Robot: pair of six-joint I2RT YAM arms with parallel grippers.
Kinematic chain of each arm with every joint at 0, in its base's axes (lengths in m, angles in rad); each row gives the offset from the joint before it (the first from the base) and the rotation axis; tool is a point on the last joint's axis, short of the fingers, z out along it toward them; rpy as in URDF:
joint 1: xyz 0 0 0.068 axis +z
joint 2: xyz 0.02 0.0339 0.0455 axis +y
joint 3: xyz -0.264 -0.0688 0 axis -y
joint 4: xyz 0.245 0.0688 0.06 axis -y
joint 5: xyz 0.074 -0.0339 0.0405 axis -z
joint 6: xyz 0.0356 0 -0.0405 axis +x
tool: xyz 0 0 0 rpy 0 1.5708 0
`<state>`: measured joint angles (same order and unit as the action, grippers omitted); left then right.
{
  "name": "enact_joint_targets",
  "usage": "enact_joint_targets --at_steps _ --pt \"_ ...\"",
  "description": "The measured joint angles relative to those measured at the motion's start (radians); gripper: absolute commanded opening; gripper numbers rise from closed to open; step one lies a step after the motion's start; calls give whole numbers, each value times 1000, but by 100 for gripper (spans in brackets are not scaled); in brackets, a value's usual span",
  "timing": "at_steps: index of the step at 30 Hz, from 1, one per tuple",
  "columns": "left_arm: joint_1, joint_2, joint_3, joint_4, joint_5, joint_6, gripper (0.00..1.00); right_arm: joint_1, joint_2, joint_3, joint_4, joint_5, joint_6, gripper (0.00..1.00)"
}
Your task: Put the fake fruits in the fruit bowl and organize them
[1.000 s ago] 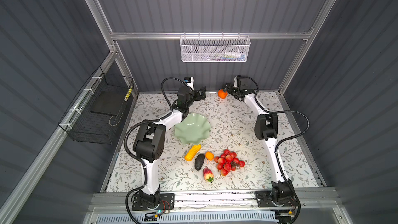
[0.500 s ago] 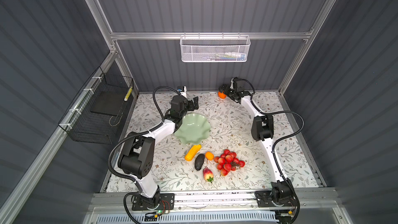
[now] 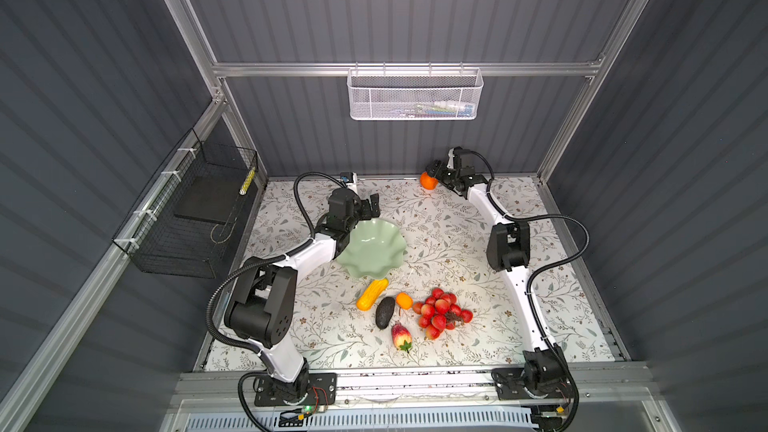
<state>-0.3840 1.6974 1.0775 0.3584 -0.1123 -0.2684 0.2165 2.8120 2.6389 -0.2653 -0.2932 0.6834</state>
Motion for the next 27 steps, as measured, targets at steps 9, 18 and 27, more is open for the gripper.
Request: enact_joint_targets --at_steps 9,18,27 --pt "0 0 0 -3 12 0 100 1 0 -19 -13 -130 -20 79" --pt "5 0 0 -8 30 1 100 32 -138 -311 -13 -188 -75 83" --pt "6 11 24 -24 50 3 100 -4 -164 -181 -3 -111 -103 99"
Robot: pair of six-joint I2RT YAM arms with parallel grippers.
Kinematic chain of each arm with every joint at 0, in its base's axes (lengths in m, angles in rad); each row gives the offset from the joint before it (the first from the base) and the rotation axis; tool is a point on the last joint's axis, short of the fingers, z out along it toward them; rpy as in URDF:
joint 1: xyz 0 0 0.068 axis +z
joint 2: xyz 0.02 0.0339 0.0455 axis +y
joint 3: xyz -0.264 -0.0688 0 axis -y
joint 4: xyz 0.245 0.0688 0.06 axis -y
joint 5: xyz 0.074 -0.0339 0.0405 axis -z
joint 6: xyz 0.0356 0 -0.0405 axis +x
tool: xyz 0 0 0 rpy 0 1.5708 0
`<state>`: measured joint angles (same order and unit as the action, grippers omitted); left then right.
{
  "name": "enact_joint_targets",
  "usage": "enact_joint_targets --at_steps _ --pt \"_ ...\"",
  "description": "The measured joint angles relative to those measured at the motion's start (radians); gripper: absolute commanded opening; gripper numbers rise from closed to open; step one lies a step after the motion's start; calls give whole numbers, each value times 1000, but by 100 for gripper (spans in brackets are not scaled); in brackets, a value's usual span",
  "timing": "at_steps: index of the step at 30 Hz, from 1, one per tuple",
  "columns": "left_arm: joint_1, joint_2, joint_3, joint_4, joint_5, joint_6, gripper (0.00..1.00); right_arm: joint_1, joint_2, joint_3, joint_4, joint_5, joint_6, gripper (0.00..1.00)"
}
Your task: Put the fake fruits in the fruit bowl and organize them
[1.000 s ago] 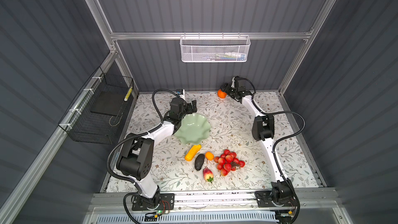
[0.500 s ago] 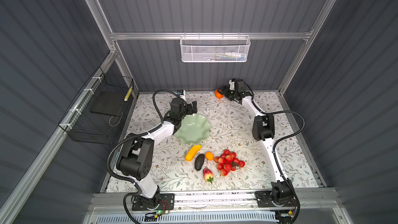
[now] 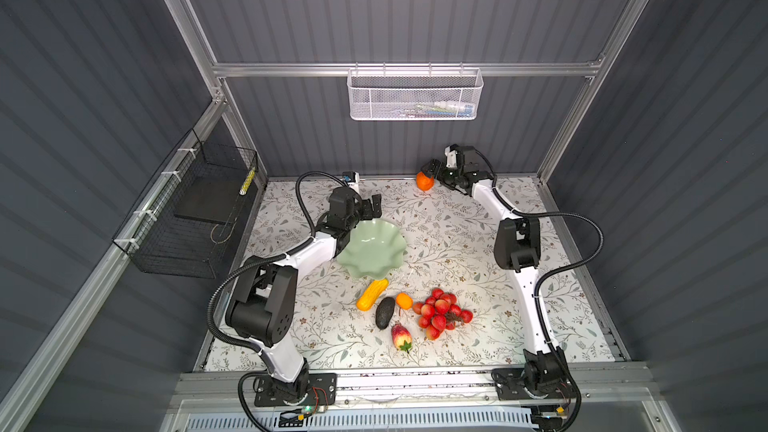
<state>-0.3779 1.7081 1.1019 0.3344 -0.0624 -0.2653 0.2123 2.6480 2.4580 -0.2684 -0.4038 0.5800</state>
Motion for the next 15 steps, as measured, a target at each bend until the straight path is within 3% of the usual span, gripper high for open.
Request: enact_joint_targets --at_steps 15 --pt "0 1 3 -7 3 -1 100 -40 191 109 89 -60 124 99"
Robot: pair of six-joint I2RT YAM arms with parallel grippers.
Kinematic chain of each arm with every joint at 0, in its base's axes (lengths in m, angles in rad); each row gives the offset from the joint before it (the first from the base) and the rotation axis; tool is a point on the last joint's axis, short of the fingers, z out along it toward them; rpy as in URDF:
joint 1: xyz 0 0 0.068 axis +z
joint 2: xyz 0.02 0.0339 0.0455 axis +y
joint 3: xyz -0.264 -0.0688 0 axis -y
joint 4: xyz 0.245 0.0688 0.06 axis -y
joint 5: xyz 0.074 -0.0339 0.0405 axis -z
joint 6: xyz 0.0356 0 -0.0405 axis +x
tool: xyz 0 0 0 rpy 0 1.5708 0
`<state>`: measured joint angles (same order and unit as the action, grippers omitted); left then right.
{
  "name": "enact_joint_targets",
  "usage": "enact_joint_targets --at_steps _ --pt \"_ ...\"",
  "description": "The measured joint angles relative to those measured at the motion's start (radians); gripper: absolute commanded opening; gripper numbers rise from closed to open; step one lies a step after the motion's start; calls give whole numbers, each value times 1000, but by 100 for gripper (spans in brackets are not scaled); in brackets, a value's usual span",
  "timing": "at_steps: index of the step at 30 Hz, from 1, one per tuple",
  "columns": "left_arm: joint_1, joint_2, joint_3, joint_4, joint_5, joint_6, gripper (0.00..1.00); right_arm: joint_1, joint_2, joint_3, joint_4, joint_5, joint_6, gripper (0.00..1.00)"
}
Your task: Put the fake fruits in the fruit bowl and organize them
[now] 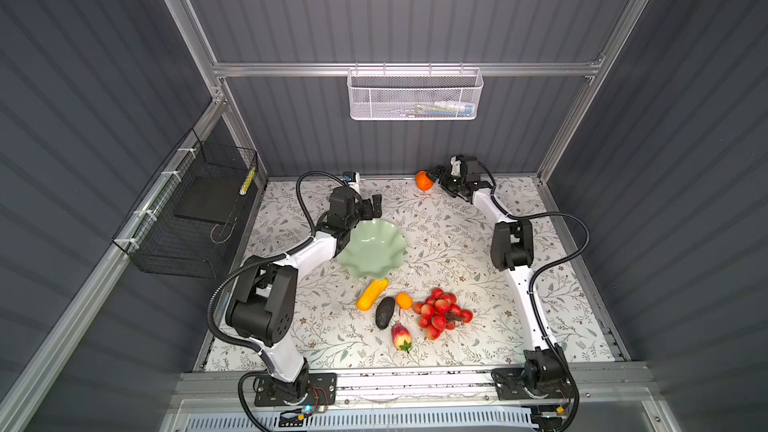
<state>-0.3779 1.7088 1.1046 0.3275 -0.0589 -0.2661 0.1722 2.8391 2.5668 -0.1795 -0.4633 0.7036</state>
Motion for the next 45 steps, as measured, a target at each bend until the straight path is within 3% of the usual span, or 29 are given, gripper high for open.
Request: enact_joint_targets --at_steps 12,24,31,38,40,45 --pt "0 0 -2 0 6 0 100 14 30 80 83 -47 92 99" --pt "2 -3 -18 -1 8 0 100 58 33 56 115 -200 152 99" --pt "2 -5 -20 0 12 0 100 125 -72 -164 143 -272 157 99" --pt "6 58 58 -23 22 21 100 102 -350 -513 196 -221 135 99" --pt "6 102 106 -21 32 24 100 81 -370 -485 189 -198 114 99" --pt "6 125 121 -21 54 24 100 42 -240 -187 179 -175 112 99"
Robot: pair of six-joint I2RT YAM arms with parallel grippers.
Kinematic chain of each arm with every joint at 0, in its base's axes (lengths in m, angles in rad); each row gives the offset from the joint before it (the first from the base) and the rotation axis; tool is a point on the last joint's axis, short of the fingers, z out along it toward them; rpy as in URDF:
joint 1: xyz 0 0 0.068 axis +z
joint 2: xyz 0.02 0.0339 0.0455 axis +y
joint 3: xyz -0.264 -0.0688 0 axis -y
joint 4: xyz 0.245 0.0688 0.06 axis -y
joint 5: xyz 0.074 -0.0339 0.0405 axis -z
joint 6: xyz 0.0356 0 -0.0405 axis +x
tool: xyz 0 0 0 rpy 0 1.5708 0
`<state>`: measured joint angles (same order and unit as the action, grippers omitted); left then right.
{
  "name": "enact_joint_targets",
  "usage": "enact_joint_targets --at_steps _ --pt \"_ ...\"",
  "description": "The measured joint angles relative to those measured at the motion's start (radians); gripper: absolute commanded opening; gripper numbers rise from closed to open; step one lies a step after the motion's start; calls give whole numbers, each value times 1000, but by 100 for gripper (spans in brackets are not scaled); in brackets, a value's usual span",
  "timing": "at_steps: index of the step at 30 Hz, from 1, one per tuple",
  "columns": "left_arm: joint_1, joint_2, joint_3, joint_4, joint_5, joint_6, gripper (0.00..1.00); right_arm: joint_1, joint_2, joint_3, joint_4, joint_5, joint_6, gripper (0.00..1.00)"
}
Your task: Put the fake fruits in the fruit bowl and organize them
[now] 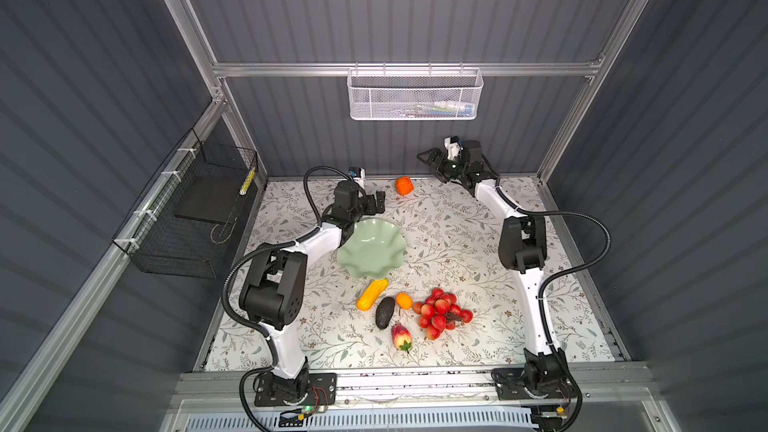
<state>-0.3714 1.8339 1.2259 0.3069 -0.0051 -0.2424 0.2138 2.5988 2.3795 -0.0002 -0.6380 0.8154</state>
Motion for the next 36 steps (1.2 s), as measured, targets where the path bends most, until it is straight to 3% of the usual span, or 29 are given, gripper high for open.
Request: enact_joint_targets --at_steps 4,10,36 --pt "0 0 0 2 9 0 100 -1 143 163 2 10 42 99" --pt "0 0 0 3 23 0 100 19 238 166 -8 26 99 99" --pt "2 0 0 5 24 0 100 111 246 204 5 9 189 99"
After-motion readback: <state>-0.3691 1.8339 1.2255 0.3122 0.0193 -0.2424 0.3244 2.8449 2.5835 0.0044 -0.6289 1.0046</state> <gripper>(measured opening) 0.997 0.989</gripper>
